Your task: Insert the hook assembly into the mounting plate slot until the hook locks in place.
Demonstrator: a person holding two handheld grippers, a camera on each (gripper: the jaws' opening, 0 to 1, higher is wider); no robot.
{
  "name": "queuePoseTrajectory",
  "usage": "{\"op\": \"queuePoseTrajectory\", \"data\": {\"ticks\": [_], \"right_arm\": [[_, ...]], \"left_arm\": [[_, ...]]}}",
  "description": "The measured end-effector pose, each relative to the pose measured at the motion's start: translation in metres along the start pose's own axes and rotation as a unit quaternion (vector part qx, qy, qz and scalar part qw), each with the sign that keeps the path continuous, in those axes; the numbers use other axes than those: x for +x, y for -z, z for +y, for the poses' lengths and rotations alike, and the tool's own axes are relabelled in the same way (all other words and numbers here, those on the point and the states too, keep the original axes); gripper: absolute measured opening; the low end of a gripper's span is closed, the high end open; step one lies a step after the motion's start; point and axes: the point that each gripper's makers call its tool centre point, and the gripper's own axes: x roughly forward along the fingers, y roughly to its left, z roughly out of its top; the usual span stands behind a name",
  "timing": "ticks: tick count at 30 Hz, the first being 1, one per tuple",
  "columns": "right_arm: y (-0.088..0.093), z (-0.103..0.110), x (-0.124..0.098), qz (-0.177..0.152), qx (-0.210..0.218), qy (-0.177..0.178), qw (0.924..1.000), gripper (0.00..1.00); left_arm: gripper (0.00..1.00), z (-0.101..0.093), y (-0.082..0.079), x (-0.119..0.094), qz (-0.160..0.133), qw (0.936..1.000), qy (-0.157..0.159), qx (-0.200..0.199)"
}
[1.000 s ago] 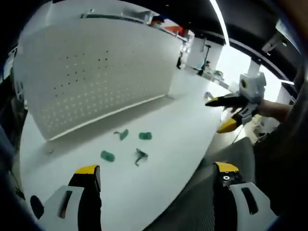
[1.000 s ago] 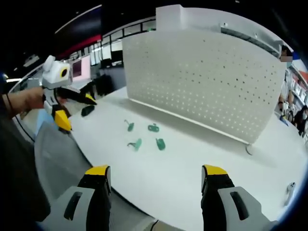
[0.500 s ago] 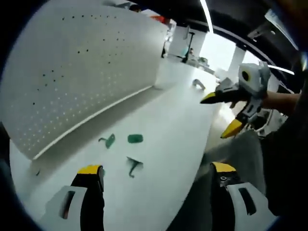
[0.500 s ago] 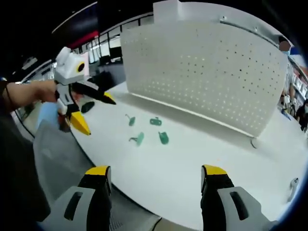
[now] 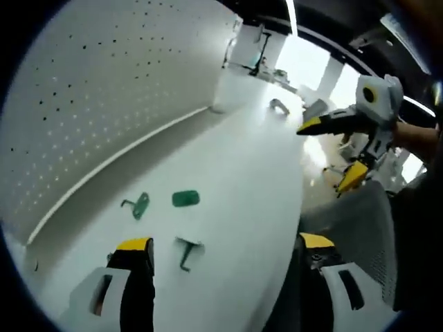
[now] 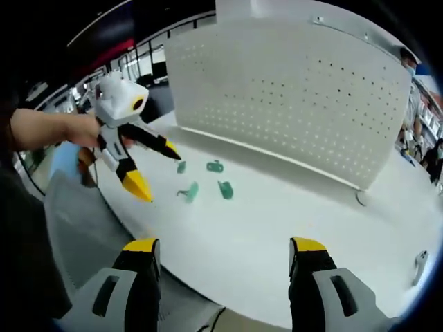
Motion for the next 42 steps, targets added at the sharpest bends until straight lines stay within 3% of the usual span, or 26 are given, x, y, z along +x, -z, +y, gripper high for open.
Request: {"op": "queuePoseTrajectory", "data": {"ticks": [2,4,11,13,19,23,30,38,42], "right_arm": [[0.001,0.000,0.001,0.003,-0.002,0.000,1.0000,0.77],[0.001,0.000,0.002,0.005,-0.001,-0.001,1.0000,0.77],[0.008,-0.001,0.008,0.014,0.008,-0.007,0.9998,0.77],[0.012,-0.001,0.009,0.019,0.012,-0.009,0.9997,0.76],[0.018,-0.002,0.011,0.029,0.018,-0.011,0.9994,0.76],[0.019,-0.004,0.013,0.031,0.023,-0.010,0.9992,0.76],[0.019,0.000,0.017,0.032,0.031,-0.019,0.9988,0.76],[0.020,0.001,0.021,0.035,0.036,-0.021,0.9985,0.76],[0.021,0.002,0.022,0.037,0.037,-0.022,0.9984,0.76]], "left_arm": [[0.83,0.004,0.005,0.007,0.015,0.9999,0.004,0.007],[0.82,0.010,0.013,0.012,0.044,0.9982,-0.003,0.040],[0.77,0.016,0.021,0.030,0.067,0.9952,0.006,0.071],[0.71,0.021,0.016,0.032,0.057,0.9942,-0.001,0.091],[0.63,0.027,0.014,0.041,0.050,0.9940,0.010,0.097],[0.50,0.030,0.013,0.046,0.049,0.9894,0.019,0.135],[0.30,0.038,0.012,0.052,0.046,0.9853,0.030,0.162],[0.34,0.035,0.017,0.050,0.059,0.9783,0.049,0.192],[0.35,0.041,0.029,0.054,0.083,0.9754,0.047,0.198]]}}
